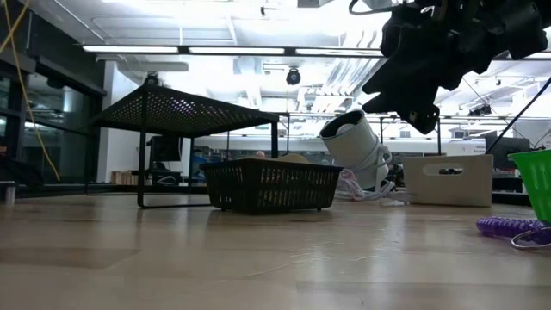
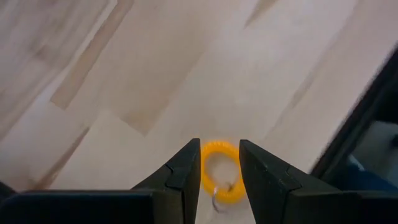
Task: Pick & Place Office Desk Supplies
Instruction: Put the orange spring keychain into the white bin
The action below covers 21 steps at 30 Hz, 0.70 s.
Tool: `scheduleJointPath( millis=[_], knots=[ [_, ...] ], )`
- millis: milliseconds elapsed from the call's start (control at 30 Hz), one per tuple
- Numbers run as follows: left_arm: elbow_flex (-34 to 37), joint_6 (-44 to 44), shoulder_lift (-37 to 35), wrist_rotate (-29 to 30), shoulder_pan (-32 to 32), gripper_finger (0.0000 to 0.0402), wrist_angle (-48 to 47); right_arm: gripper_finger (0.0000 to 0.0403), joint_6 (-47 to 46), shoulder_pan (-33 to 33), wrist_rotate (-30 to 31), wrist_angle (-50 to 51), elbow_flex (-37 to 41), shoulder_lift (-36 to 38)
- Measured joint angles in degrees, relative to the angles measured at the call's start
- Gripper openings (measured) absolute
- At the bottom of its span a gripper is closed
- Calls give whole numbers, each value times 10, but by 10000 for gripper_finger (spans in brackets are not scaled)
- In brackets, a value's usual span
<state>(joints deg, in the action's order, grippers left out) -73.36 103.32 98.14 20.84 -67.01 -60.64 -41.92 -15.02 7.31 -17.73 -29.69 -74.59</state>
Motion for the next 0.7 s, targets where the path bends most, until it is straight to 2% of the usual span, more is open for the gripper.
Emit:
scheduleJointPath(
  millis=[100, 400, 700],
  knots=[
    [0, -2, 10, -9, 14, 106, 3, 109, 0, 0, 0, 0, 0, 0],
    [1, 21, 52, -94, 23, 106, 4, 109, 0, 0, 0, 0, 0, 0],
    [1, 19, 78, -94, 13, 106, 5, 109, 0, 0, 0, 0, 0, 0]
  ],
)
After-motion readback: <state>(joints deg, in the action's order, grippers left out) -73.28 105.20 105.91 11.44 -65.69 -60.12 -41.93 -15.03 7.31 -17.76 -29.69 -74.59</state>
